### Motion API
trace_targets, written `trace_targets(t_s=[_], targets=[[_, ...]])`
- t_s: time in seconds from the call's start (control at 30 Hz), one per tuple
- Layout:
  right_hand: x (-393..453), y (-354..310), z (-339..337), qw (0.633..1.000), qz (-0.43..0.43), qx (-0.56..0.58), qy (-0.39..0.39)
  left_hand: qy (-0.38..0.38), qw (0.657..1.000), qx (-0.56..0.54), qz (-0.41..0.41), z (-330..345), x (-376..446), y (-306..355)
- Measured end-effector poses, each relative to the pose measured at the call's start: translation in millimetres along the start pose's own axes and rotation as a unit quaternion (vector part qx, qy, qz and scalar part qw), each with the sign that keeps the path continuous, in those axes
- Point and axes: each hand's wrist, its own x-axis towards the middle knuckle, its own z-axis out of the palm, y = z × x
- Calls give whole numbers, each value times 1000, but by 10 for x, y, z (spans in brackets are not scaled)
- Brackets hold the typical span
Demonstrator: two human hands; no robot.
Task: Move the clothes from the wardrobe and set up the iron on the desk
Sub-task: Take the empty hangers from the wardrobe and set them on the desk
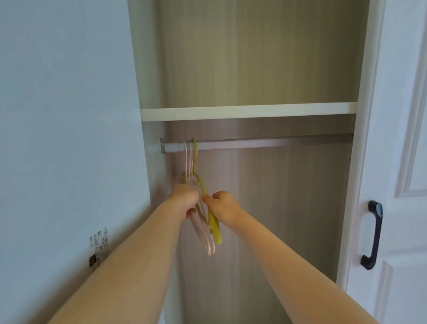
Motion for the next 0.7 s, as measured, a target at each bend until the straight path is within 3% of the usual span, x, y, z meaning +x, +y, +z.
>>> trace_targets(t_s=[0.33, 0.7], targets=[[45, -6, 96, 993, 28, 106, -41, 39, 982, -184, -34, -7, 161, -73], [-21, -35, 51, 993, 25, 113, 11, -17, 935, -347, -62, -14, 132, -17]])
